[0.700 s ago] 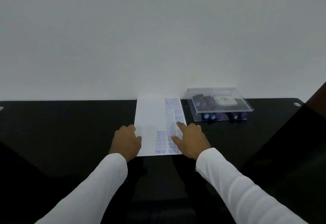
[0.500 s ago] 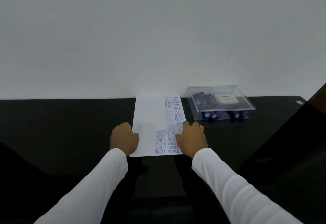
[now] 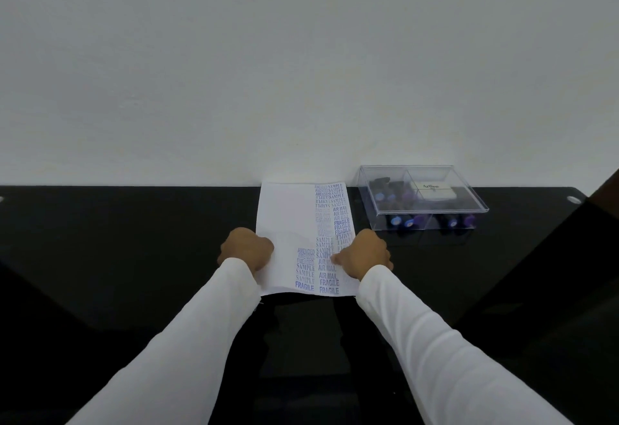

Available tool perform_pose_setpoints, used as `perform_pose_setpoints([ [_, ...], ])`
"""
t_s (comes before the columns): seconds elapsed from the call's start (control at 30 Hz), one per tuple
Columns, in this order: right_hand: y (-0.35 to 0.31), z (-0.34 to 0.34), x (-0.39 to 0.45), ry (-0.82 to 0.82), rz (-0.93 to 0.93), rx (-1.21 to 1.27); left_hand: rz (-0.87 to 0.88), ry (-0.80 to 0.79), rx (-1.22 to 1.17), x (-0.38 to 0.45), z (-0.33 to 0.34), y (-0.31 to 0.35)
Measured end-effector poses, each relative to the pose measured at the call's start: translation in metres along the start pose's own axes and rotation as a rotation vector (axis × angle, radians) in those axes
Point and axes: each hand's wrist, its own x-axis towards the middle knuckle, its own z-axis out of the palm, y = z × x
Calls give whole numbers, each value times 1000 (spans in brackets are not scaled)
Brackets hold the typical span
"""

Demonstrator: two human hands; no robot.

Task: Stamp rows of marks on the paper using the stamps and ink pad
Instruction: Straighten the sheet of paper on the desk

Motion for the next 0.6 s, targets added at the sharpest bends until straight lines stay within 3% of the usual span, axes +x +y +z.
perform_pose_setpoints([
  [0.2, -2, 5, 4, 23, -9, -16, -83, -78, -121, 5, 0, -2],
  [0.43, -1, 14, -1, 69, -149, 106, -39, -72, -314, -6, 2, 5],
  [0.6, 4, 10, -5, 72, -182, 127, 42, -53, -294, -8, 1, 3],
])
